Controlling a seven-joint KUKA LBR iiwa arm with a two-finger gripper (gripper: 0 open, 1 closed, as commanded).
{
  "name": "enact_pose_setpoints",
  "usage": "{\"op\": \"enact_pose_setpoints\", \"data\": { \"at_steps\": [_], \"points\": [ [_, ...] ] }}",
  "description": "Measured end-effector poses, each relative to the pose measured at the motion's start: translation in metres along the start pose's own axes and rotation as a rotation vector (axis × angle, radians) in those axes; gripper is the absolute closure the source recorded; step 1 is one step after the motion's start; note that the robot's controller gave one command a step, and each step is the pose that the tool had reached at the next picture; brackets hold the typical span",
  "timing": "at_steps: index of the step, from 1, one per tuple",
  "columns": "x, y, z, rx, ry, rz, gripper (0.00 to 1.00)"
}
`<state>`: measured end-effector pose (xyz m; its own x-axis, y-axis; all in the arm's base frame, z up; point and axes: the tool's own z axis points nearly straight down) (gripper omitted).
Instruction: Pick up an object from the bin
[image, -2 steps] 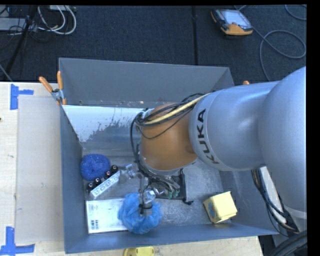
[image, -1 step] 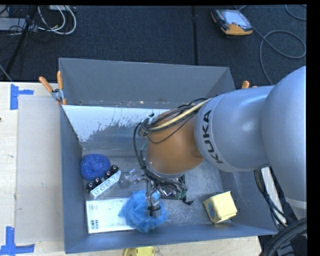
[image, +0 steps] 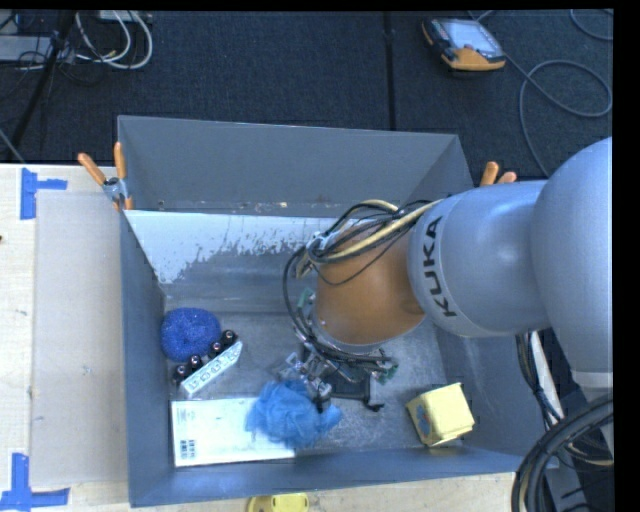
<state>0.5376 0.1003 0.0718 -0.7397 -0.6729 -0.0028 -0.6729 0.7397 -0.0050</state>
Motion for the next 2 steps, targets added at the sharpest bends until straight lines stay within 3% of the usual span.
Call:
{"op": "enact_pose_setpoints", "data": {
  "at_steps": [1,2],
  "points": [
    [0.0,0.0,0.0,0.0,0.0,0.001,1.0],
    [-0.018,0.01,-0.04,-0.008,0.01,0.01,1.0]
  ]
}}
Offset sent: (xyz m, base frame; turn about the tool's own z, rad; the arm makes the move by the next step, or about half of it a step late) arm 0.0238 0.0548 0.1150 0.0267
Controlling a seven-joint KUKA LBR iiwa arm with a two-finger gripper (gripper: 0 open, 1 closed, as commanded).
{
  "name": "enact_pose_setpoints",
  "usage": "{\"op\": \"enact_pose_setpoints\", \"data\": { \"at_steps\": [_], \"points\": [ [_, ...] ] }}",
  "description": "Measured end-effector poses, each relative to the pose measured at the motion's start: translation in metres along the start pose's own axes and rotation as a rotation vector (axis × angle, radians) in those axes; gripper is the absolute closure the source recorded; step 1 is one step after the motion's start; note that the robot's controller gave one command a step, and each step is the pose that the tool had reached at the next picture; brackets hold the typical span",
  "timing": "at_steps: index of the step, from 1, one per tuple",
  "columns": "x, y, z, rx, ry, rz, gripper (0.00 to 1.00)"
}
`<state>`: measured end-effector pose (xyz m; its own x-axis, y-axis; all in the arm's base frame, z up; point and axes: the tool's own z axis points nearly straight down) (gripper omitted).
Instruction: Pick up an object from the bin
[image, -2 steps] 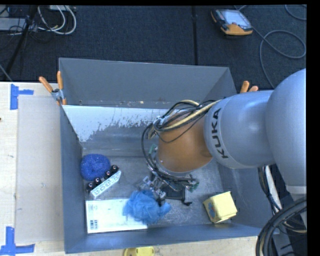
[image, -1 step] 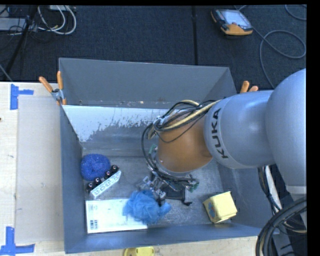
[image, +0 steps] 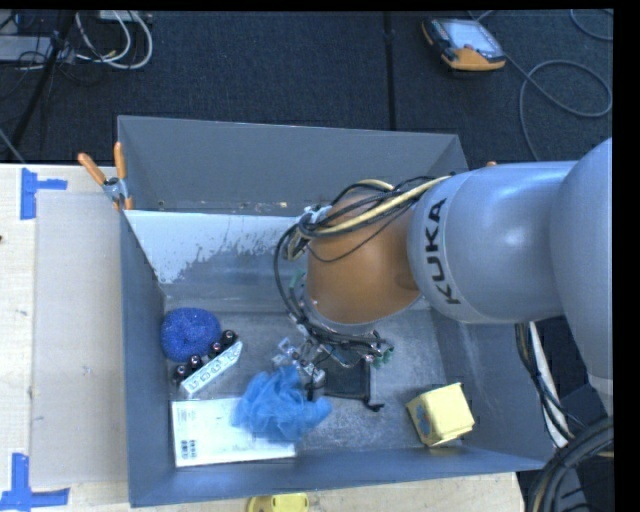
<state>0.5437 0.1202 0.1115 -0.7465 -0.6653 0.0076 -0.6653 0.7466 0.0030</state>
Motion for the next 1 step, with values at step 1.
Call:
{"op": "enact_pose_setpoints", "data": {
  "at_steps": [1],
  "points": [
    [0.0084,0.0108,-0.0198,0.005,-0.015,-0.004,1.0]
  ]
}}
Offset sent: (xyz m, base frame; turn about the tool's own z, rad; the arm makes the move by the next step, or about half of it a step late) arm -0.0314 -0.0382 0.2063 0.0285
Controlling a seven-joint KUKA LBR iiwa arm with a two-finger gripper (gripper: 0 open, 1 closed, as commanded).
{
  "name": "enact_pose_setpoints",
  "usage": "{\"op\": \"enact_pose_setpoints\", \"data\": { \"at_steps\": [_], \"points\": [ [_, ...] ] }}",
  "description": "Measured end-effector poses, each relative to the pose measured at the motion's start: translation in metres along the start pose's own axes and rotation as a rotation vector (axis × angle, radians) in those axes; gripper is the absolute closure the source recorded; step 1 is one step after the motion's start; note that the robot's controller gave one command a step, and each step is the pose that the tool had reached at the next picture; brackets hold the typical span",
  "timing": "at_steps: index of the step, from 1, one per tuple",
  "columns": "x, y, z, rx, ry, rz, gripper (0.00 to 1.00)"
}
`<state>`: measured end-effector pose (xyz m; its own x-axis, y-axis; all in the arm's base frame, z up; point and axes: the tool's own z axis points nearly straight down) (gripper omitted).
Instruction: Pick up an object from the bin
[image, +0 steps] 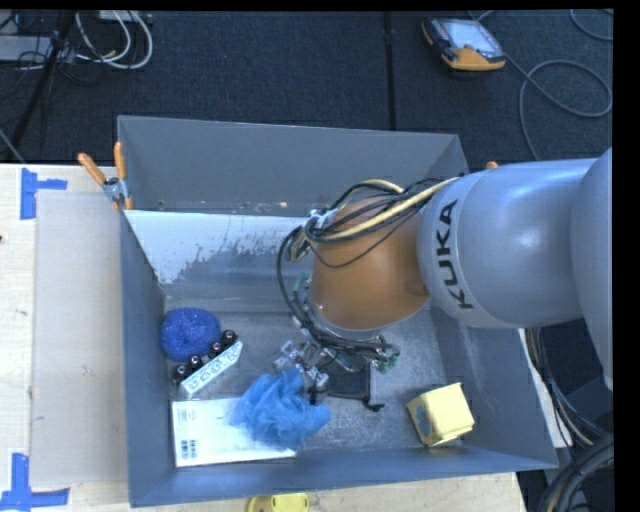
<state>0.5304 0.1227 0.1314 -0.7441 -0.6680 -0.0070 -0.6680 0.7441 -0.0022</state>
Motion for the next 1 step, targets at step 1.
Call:
{"op": "enact_pose_setpoints", "data": {
  "at_steps": [1],
  "points": [
    [0.016,-0.0009,-0.0227,-0.011,0.018,0.011,1.0]
  ]
}}
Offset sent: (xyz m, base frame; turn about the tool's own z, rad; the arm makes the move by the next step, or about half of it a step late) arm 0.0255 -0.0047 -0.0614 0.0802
